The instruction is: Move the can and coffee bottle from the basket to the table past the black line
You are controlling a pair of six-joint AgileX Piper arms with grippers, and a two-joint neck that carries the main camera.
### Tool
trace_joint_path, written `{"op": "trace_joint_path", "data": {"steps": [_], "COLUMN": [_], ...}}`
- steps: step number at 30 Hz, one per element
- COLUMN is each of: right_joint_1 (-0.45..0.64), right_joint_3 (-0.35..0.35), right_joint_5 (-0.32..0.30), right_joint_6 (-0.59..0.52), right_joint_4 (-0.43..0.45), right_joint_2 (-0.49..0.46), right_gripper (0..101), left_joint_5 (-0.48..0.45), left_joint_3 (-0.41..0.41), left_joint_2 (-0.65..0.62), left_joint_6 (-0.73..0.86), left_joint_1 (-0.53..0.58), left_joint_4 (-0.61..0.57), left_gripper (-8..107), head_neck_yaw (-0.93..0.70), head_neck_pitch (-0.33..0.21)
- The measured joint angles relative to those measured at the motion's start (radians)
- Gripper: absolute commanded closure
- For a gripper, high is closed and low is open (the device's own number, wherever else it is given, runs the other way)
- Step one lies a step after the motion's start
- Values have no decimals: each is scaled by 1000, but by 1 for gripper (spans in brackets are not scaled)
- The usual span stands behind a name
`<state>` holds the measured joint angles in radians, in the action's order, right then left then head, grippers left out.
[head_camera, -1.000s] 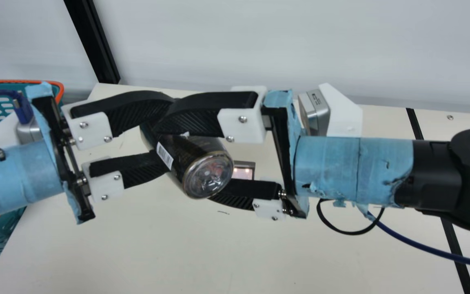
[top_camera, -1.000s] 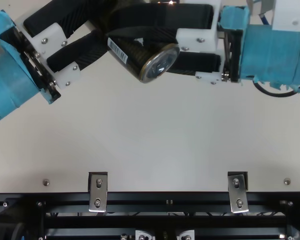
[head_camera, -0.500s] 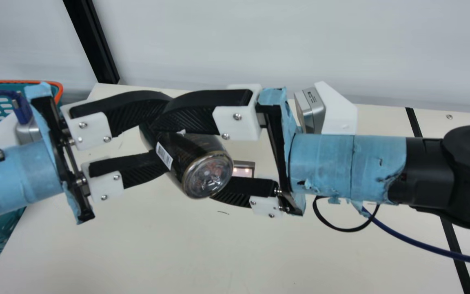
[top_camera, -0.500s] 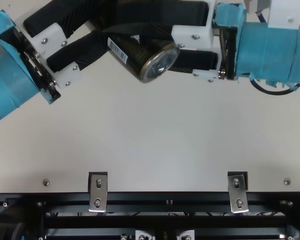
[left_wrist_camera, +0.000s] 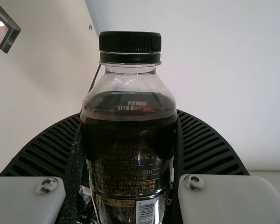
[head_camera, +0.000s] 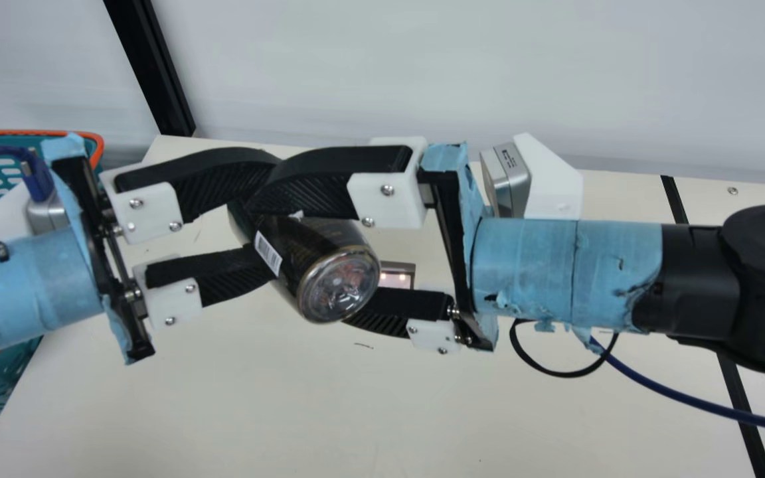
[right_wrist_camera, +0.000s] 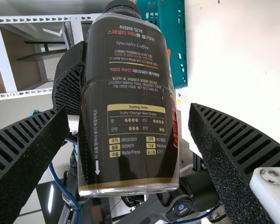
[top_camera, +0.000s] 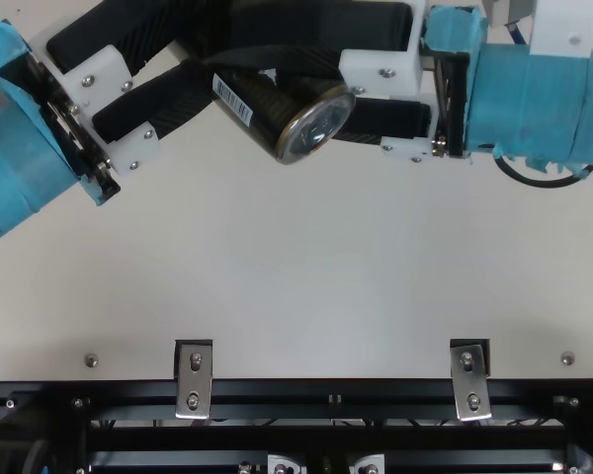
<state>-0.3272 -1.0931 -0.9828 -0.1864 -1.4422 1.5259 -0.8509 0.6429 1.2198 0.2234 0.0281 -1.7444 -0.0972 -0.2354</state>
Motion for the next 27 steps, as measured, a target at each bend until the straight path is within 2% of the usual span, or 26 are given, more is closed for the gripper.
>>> {"op": "trace_joint_path", "data": {"steps": [1,2,3,11,12,21,27], "right_joint_1": [0,0,0,0,0,0,0], "right_joint_3": [0,0,0,0,0,0,0], "right_joint_5": [0,0,0,0,0,0,0], "right_joint_6": [0,0,0,0,0,0,0], "right_joint_4": [0,0,0,0,0,1,1], "right_joint_2": [0,0,0,0,0,0,0], "right_gripper": [0,85,101,101,101,101,101], "left_joint_5": [0,0,0,0,0,0,30], "left_joint_3": [0,0,0,0,0,0,-2], "left_joint_2": [0,0,0,0,0,0,-16], "left_joint_6": [0,0,0,0,0,0,-30], "left_joint_1": [0,0,0,0,0,0,-39], "left_joint_4": [0,0,0,-2,-2,-2,45], "left_gripper": [89,89,89,89,9,9,9], "head_neck_yaw": [0,0,0,0,0,0,0], "head_neck_pitch": [0,0,0,0,0,0,5]}}
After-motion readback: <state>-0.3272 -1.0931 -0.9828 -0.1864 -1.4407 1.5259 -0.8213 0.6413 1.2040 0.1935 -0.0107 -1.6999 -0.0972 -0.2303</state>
